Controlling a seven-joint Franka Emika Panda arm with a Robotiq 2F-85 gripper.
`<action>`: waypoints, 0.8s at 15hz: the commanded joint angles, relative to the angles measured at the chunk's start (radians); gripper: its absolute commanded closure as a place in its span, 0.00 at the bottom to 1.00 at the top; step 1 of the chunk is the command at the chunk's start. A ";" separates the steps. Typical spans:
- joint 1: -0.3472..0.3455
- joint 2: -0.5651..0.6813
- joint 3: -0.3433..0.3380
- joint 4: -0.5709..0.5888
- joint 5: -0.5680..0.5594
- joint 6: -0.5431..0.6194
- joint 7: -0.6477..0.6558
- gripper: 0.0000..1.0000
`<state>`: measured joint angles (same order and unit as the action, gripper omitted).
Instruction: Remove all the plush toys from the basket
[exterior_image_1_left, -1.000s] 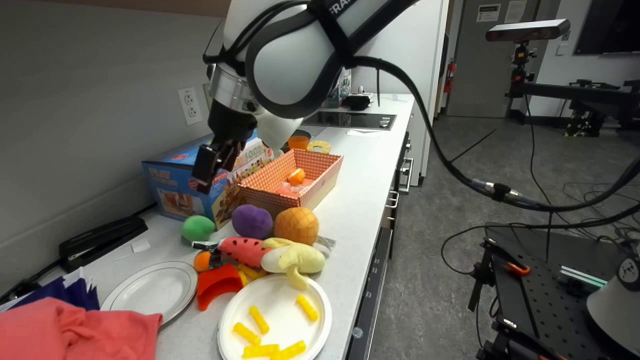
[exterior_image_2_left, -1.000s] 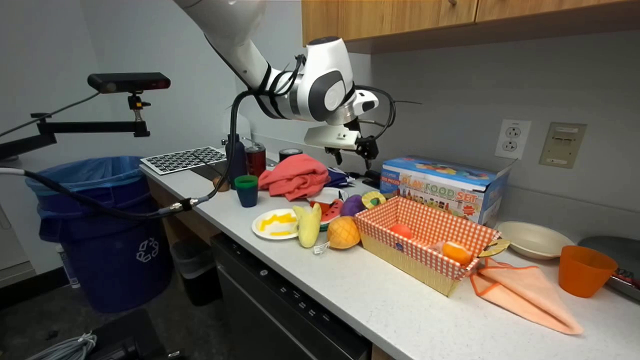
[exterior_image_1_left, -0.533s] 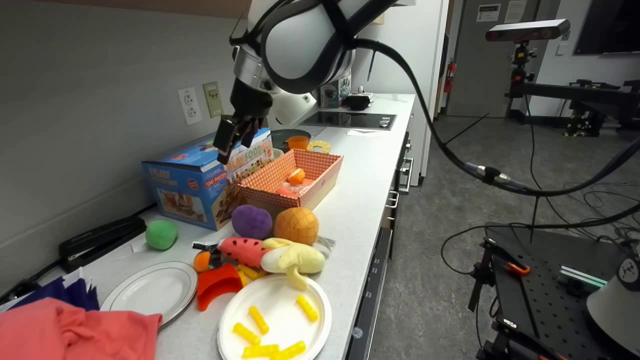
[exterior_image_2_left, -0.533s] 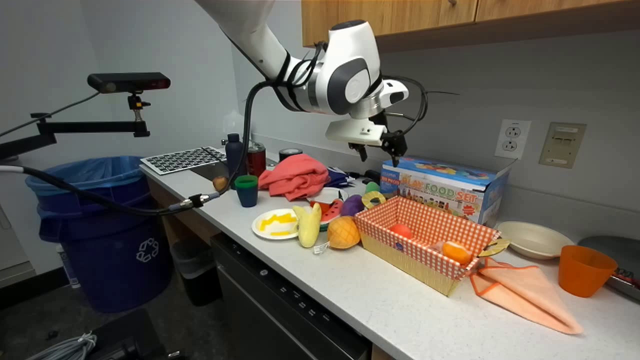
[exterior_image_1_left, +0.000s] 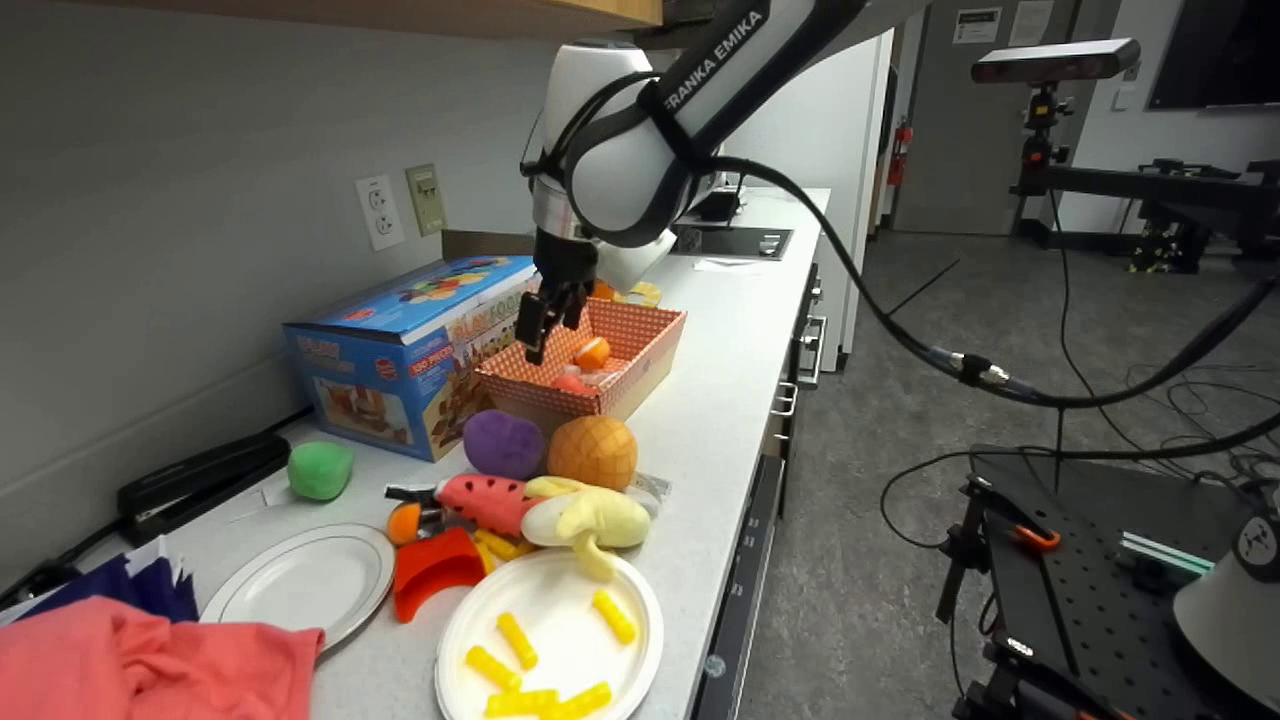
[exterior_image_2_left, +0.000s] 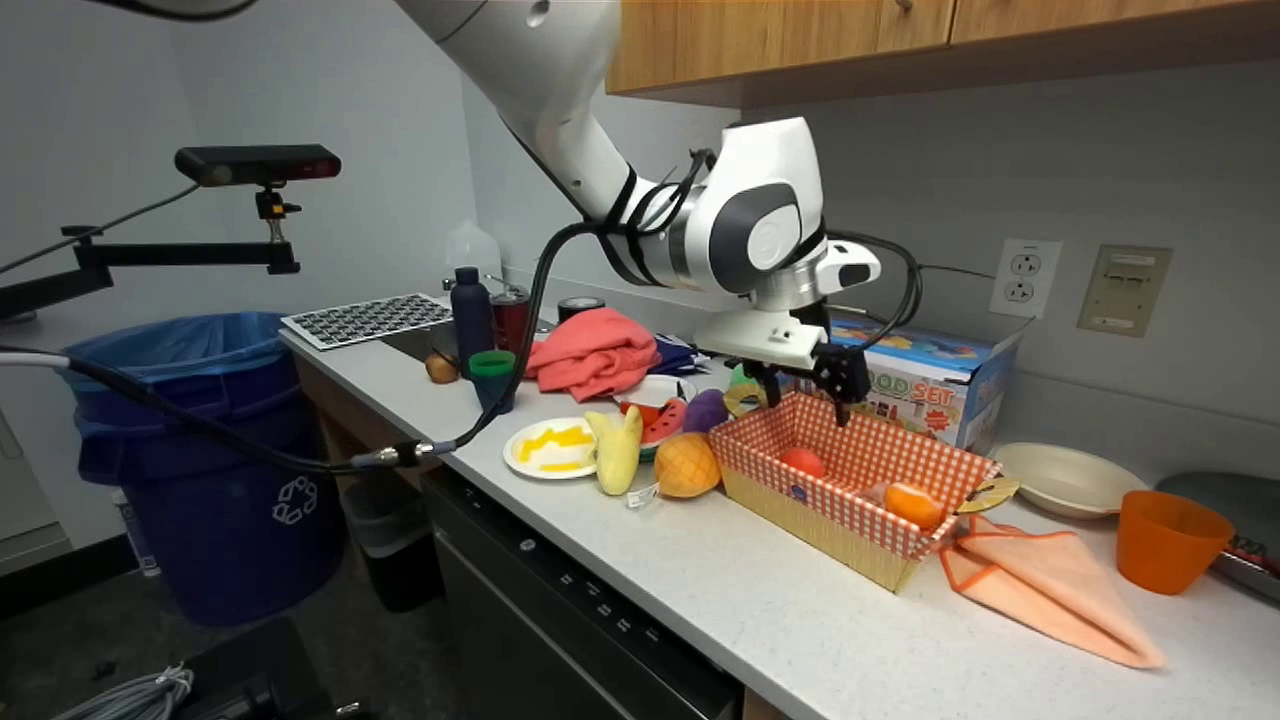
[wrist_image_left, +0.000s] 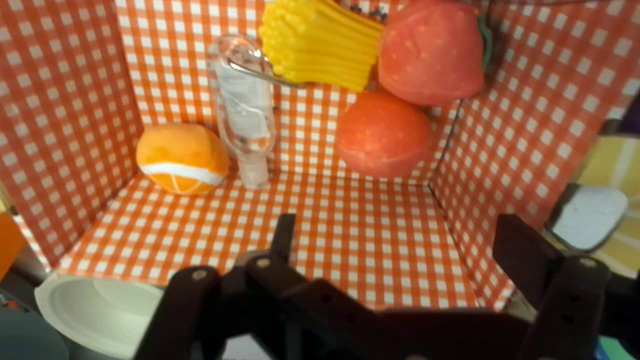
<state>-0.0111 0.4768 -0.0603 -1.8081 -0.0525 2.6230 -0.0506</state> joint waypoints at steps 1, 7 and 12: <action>0.010 0.060 -0.022 0.050 -0.038 -0.061 0.044 0.00; 0.023 0.128 -0.026 0.094 -0.077 -0.133 0.073 0.00; 0.020 0.174 -0.025 0.155 -0.083 -0.163 0.079 0.00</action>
<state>-0.0040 0.6073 -0.0722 -1.7268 -0.1198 2.5020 0.0057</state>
